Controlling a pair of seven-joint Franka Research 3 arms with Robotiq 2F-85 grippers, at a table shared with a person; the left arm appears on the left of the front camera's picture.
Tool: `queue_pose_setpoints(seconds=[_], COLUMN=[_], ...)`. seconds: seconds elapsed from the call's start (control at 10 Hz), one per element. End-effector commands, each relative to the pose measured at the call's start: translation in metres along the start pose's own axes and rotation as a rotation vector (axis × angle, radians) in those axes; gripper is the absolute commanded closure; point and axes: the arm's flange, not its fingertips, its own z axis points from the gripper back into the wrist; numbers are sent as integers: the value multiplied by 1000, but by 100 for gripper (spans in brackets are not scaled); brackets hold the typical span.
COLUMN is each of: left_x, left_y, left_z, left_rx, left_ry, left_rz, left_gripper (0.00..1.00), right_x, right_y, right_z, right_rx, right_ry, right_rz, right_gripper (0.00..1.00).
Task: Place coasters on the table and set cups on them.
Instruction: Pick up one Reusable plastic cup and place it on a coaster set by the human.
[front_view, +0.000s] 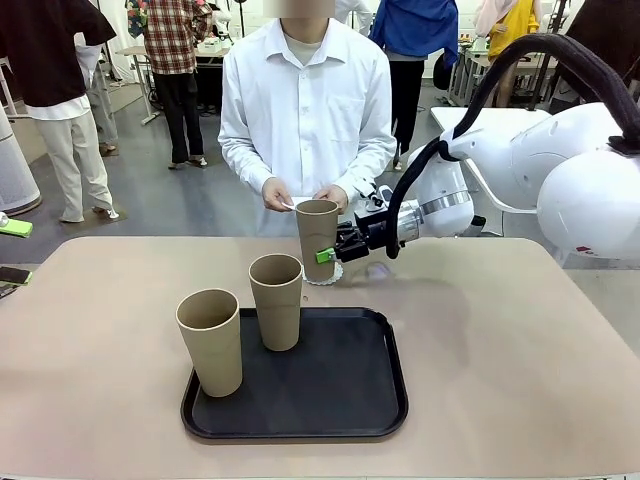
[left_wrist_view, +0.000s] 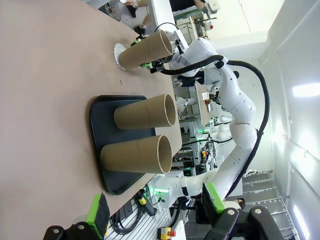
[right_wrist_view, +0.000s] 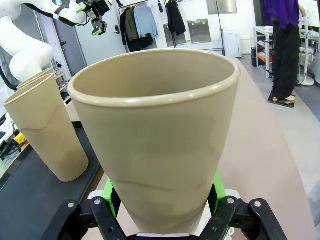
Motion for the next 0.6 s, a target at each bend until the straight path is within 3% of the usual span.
queue_pose_setpoints(seconds=[0.0,0.5], left_x=[2,2], left_y=[0,0], left_z=[0,0], left_rx=[-20,-20], left_ry=[-14,-14], left_rz=[-14,-14], left_gripper=[0,0], right_x=[1,-3], right_y=[-9,-13], right_z=[2,4], right_rx=[21,30], right_ry=[-15,-7], right_rz=[30,38], right_gripper=[18,18])
